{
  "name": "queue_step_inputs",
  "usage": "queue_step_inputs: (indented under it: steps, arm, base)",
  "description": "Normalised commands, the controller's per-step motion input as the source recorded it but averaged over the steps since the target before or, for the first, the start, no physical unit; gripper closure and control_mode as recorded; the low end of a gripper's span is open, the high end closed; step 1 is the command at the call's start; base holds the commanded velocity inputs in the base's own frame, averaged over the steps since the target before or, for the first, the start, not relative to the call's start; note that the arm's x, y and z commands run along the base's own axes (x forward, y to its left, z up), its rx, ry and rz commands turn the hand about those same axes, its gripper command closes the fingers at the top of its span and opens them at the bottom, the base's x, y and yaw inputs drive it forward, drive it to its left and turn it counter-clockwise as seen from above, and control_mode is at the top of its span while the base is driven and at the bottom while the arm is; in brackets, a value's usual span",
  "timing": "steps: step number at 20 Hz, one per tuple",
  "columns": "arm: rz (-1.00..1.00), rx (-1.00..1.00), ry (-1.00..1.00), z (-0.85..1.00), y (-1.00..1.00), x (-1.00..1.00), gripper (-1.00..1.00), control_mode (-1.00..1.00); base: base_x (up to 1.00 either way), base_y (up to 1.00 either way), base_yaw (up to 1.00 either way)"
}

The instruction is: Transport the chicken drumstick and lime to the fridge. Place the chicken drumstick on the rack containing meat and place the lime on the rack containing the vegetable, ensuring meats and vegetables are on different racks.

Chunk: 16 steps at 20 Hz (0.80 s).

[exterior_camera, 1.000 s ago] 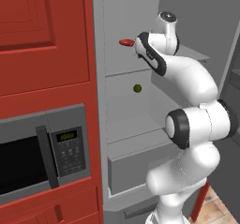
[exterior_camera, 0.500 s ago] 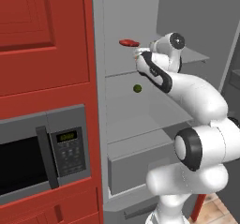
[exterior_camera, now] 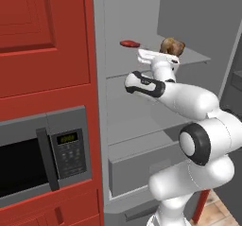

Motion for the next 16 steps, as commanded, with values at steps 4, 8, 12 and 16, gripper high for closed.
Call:
queue_step_inputs:
  steps: [4, 8, 12, 16]
  arm:
    - [0.0, 0.46, 0.38, 0.55, 0.0, 0.0, -1.0, -1.0]
    - [0.02, 0.55, 0.51, 0.46, 0.0, 0.0, -1.0, -1.0]
    - [0.05, 0.55, 0.6, 0.24, 0.0, -0.03, -1.0, -1.0]
    - [0.1, 0.63, 0.67, 0.0, 0.0, 0.0, -1.0, -1.0]
  base:
    - [0.0, 0.0, 0.0]
    - [0.0, 0.0, 0.0]
    - [0.0, 0.0, 0.0]
    - [0.0, 0.0, 0.0]
